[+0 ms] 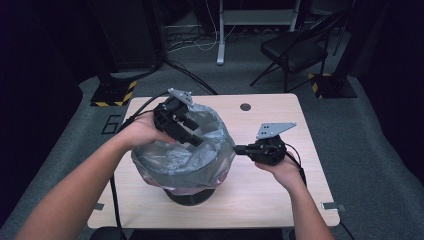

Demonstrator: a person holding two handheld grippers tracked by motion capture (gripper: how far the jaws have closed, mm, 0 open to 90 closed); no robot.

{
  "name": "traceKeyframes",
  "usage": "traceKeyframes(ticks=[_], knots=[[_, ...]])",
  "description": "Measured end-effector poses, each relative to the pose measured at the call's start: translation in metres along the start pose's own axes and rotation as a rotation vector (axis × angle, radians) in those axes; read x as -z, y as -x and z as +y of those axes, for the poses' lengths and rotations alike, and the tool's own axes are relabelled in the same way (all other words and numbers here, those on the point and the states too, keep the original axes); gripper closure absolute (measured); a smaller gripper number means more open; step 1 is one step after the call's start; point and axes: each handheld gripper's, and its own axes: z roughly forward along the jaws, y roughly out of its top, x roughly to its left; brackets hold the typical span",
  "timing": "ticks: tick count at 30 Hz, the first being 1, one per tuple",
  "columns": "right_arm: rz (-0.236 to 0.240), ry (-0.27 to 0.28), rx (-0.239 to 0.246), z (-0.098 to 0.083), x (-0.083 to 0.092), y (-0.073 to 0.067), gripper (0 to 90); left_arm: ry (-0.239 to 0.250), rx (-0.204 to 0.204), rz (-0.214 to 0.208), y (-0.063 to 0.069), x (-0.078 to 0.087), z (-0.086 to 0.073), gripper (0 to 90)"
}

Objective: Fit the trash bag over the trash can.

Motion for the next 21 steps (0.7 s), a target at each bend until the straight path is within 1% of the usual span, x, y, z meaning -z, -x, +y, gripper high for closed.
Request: traceKeyframes(ticks=[1,2,4,6,8,9,11,13,15,16,18,19,20,21], knots=[[-0.009,0.004,0.002,0.001,0.003,-0.001,79.4,0.010,-0.001,0.003,0.000,0.003,0.000,35.1],[-0.023,0.013,0.003,0.003,0.006,-0.001,74.6,0.021,-0.001,0.007,0.000,0.005,-0.001,35.2],[-0.013,0.054,-0.003,0.007,0.016,-0.004,67.0,0.035,0.015,0.037,-0.002,0.006,-0.001,35.3],[0.015,0.082,-0.003,0.013,0.026,-0.008,62.9,0.040,0.048,0.073,-0.005,0.001,-0.002,35.3],[0.054,0.099,0.012,0.017,0.031,-0.016,58.8,0.040,0.076,0.087,-0.010,-0.006,-0.003,35.3],[0.062,0.107,0.023,0.019,0.031,-0.020,56.7,0.036,0.085,0.090,-0.012,-0.011,-0.004,35.3],[0.086,0.106,0.032,0.022,0.026,-0.027,53.5,0.034,0.110,0.080,-0.016,-0.020,-0.006,35.3],[0.103,0.087,0.046,0.023,0.018,-0.032,53.1,0.010,0.114,0.056,-0.018,-0.030,-0.009,35.3],[0.102,0.057,0.048,0.023,0.010,-0.034,52.4,-0.033,0.096,0.036,-0.015,-0.040,-0.010,36.4],[0.105,0.048,0.053,0.022,0.006,-0.034,52.4,-0.060,0.085,0.030,-0.013,-0.045,-0.011,36.8],[0.108,0.037,0.050,0.021,0.003,-0.034,52.5,-0.135,0.053,0.008,-0.008,-0.054,-0.013,37.5],[0.107,0.035,0.043,0.021,0.002,-0.034,52.6,-0.135,0.053,0.008,-0.008,-0.054,-0.013,37.9],[0.107,0.035,0.045,0.021,0.002,-0.034,52.9,-0.195,0.021,-0.027,-0.003,-0.061,-0.015,38.1],[0.107,0.038,0.045,0.021,0.002,-0.033,53.1,-0.220,0.012,-0.044,0.000,-0.065,-0.016,38.5]])
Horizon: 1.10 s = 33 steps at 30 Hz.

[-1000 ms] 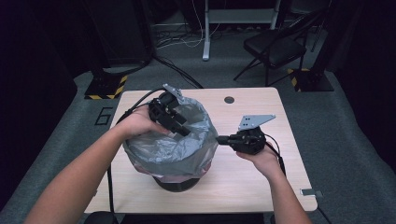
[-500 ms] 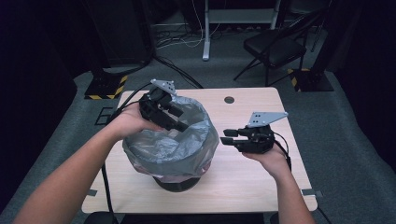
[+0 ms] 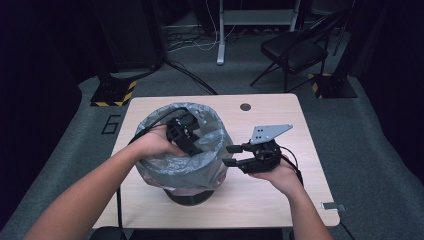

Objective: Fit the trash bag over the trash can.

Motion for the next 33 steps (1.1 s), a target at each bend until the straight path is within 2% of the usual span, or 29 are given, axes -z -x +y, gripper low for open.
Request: traceKeyframes(ticks=[2,5,10,14,16,21,25,29,33], knots=[[-0.002,0.005,-0.002,0.000,0.001,0.001,54.0,-0.019,-0.005,-0.003,0.002,-0.002,0.000,38.3],[-0.006,0.008,-0.001,-0.001,0.002,0.002,54.1,0.001,0.005,0.018,0.001,0.003,0.002,37.0],[-0.010,0.009,-0.011,-0.001,0.004,0.002,54.0,0.067,0.019,0.065,0.004,0.033,-0.001,36.9],[-0.019,0.018,-0.013,-0.002,0.007,0.004,53.9,0.103,0.044,0.122,0.006,0.060,-0.018,36.9],[-0.023,0.021,-0.015,-0.002,0.008,0.004,53.6,0.101,0.054,0.150,0.007,0.068,-0.029,36.9],[-0.031,0.021,-0.022,-0.002,0.008,0.005,53.0,0.076,0.096,0.154,0.004,0.071,-0.054,37.7],[-0.039,0.005,-0.029,-0.003,0.007,0.007,51.4,0.156,0.112,0.154,0.007,0.083,-0.069,35.4],[-0.057,0.003,-0.034,-0.004,0.009,0.010,49.2,0.246,0.133,0.189,0.012,0.103,-0.090,33.1],[-0.080,0.009,-0.041,-0.005,0.016,0.012,47.1,0.326,0.181,0.228,0.012,0.125,-0.118,33.1]])
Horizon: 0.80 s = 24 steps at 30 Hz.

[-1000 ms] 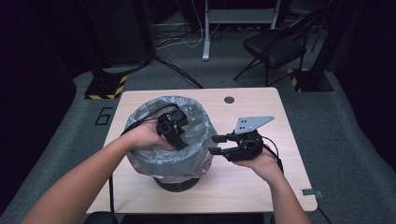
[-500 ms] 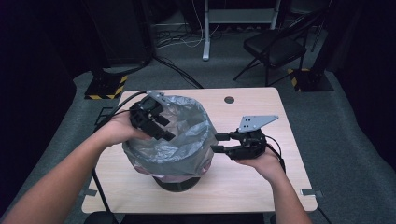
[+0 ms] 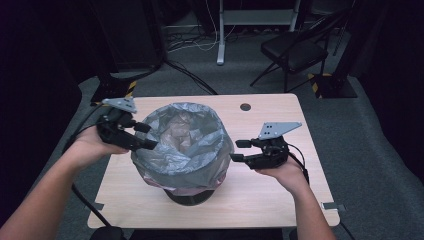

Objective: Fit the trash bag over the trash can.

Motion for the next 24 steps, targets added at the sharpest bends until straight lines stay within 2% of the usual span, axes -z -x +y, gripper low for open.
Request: traceKeyframes(ticks=[5,7,8,10,13,16,19,22,23,24], knots=[[-0.044,0.004,-0.019,-0.003,0.006,0.007,43.9,0.050,0.064,0.055,-0.014,0.023,-0.027,33.1],[-0.059,0.002,-0.017,-0.003,0.006,0.009,43.2,0.055,0.075,0.068,-0.016,0.025,-0.032,33.0],[-0.083,-0.005,-0.030,-0.005,0.007,0.013,42.3,0.062,0.095,0.085,-0.020,0.029,-0.042,33.0],[-0.106,-0.006,-0.036,-0.006,0.008,0.015,41.7,0.082,0.115,0.085,-0.023,0.030,-0.052,33.0],[-0.144,-0.020,-0.034,-0.008,0.007,0.018,41.3,0.105,0.139,0.078,-0.028,0.028,-0.066,32.9],[-0.182,-0.050,-0.028,-0.010,0.005,0.021,40.8,0.111,0.152,0.098,-0.032,0.022,-0.080,32.9],[-0.226,-0.085,-0.023,-0.010,0.004,0.023,40.0,0.135,0.181,0.099,-0.039,0.015,-0.094,33.1],[-0.245,-0.086,-0.019,-0.008,0.006,0.025,39.3,0.135,0.209,0.137,-0.045,0.008,-0.107,33.1],[-0.251,-0.081,-0.020,-0.007,0.007,0.026,38.8,0.135,0.209,0.137,-0.045,0.008,-0.107,33.1],[-0.254,-0.073,-0.019,-0.008,0.009,0.027,37.8,0.137,0.224,0.153,-0.048,0.002,-0.114,33.1]])
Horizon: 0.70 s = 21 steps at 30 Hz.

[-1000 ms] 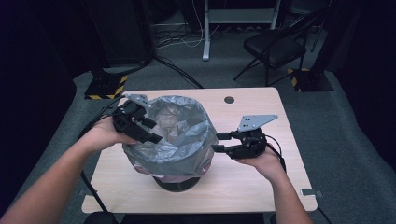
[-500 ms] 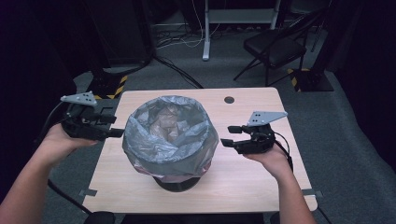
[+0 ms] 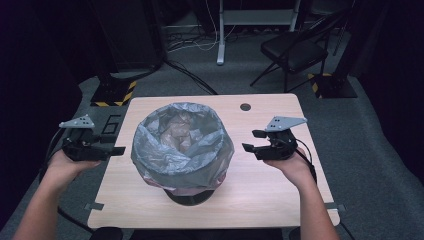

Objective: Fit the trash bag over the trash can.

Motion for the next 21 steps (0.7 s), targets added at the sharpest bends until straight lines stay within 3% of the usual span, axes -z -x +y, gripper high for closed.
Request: traceKeyframes(ticks=[4,11,14,18,21], knots=[[-0.037,0.004,-0.009,-0.005,0.003,0.006,35.6,0.033,0.032,0.018,-0.006,-0.011,-0.012,32.4],[-0.102,-0.011,-0.042,-0.033,0.010,0.014,35.1,0.046,0.032,0.053,-0.009,-0.033,-0.032,32.0],[-0.150,-0.029,-0.060,-0.046,0.012,0.019,34.8,0.054,0.026,0.040,-0.011,-0.045,-0.041,31.6],[-0.229,-0.059,-0.086,-0.061,0.015,0.022,34.9,0.075,0.066,0.026,-0.015,-0.061,-0.053,31.2],[-0.256,-0.073,-0.103,-0.070,0.016,0.024,34.9,0.077,0.079,0.036,-0.015,-0.069,-0.059,31.3]])
